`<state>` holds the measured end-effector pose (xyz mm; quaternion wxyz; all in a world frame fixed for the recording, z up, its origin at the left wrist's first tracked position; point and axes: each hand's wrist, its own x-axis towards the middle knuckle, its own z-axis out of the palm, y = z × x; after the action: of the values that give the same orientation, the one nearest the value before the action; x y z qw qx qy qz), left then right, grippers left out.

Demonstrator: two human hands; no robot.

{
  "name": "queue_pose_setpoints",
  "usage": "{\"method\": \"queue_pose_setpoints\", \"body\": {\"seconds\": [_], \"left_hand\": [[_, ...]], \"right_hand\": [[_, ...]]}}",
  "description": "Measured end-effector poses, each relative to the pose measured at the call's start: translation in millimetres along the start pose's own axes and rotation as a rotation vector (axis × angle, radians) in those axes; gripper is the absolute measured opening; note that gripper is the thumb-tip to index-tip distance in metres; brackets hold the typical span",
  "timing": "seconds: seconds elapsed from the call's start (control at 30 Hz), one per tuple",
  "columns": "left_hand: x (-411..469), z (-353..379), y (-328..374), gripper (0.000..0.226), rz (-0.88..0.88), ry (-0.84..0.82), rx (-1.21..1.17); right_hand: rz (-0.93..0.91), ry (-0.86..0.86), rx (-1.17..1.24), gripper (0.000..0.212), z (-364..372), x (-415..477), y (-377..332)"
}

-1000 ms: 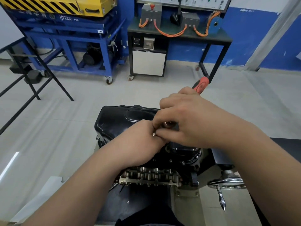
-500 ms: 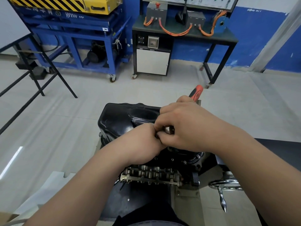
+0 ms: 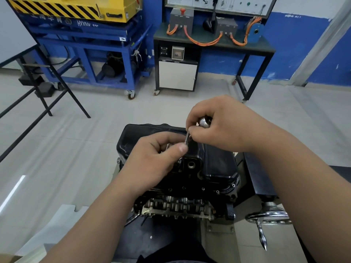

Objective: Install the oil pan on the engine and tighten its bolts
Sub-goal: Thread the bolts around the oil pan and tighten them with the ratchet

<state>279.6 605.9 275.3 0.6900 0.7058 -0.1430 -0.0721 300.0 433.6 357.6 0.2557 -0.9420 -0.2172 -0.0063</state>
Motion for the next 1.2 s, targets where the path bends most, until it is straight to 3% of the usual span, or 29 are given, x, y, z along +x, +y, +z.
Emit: {"method": "queue_pose_setpoints", "body": {"seconds": [0.1, 0.17, 0.23, 0.33, 0.4, 0.5, 0.87, 1.03, 1.2], "left_hand": [[2.6, 1.3, 3.8, 0.010, 0.031, 0.025, 0.042], [2.6, 3.9, 1.2, 0.018, -0.049, 0.031, -0.052], [2.7, 6.2, -4.7, 0.019, -0.197, 0.061, -0.389], [5.8, 2.9, -15.1, 0.017, -0.423, 0.233, -1.010], [8.9, -3.3, -24.3, 0.023, -0.490, 0.395, -1.175], [12.3, -9.8, -30.2, 0.029, -0.514, 0.489, -1.267], [11.3, -5.7, -28.3, 0.031, -0.492, 0.416, -1.361], [9.4, -3.4, -29.5, 0.047, -0.454, 0.378, -1.430], [8.4, -1.1, -30.7, 0.035, -0.446, 0.376, -1.448]], "right_hand": [[-0.006, -0.031, 0.010, 0.008, 5.1, 2.7, -3.6], [-0.011, -0.040, 0.009, 0.009, 9.8, 3.0, -4.5], [0.010, 0.054, 0.052, 0.009, 10.6, 1.4, -2.3], [0.013, 0.335, 0.208, 0.015, 5.5, -2.7, 1.1], [-0.004, 0.460, 0.261, 0.017, 1.2, -4.5, -0.5], [-0.053, 0.548, 0.278, 0.019, -1.1, -5.4, -6.3], [-0.062, 0.637, 0.309, 0.019, 10.1, -11.3, -10.7], [-0.064, 0.686, 0.291, 0.018, 11.2, -16.2, -8.9], [-0.053, 0.696, 0.276, 0.016, 10.2, -21.7, -7.0]]}}
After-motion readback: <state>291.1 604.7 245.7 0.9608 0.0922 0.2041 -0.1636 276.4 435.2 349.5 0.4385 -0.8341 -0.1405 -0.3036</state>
